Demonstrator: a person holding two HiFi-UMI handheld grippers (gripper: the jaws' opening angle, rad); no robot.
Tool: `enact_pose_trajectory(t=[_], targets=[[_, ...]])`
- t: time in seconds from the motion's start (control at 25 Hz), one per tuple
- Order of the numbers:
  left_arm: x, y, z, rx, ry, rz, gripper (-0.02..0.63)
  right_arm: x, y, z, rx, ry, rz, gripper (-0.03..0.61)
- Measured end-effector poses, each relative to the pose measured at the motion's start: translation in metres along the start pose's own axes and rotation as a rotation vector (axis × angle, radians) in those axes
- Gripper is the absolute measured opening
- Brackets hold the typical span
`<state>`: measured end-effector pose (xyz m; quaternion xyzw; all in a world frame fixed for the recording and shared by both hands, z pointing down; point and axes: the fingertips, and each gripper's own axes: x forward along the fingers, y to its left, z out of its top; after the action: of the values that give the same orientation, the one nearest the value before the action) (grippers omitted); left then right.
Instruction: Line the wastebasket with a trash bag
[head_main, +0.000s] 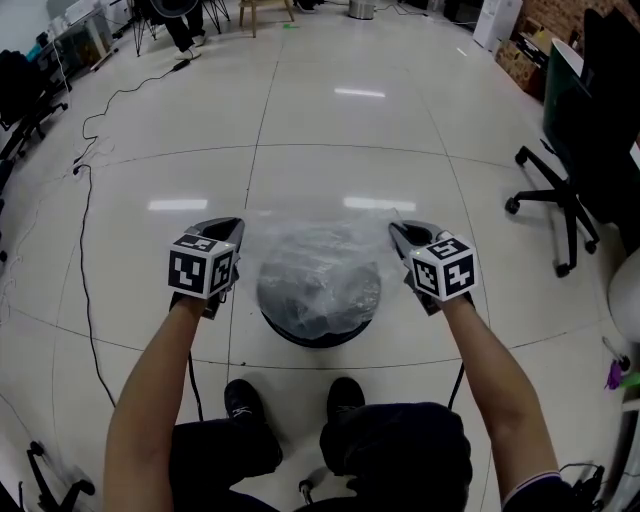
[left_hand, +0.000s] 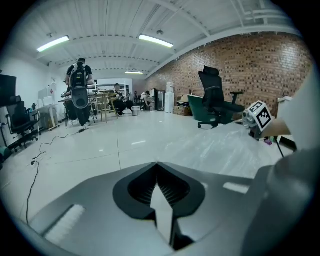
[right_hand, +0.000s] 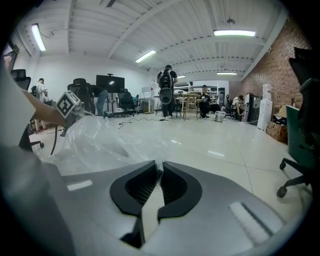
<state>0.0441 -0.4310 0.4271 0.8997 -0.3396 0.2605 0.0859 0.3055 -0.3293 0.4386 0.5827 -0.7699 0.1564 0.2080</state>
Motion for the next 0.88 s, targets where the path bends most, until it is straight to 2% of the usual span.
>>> enact_pose_trajectory(t=[0.4, 0.88], targets=[[0.051, 0.006, -0.04, -0.021, 0.145, -0.059, 0.012, 0.041, -0.015, -0.041, 0.05, 0.091, 0.049, 0.002], [0.058, -0.003, -0.107, -0.042, 0.298, -0.117, 0.012, 0.056, 0.0, -0.086, 0.098, 0.158, 0.105, 0.003]])
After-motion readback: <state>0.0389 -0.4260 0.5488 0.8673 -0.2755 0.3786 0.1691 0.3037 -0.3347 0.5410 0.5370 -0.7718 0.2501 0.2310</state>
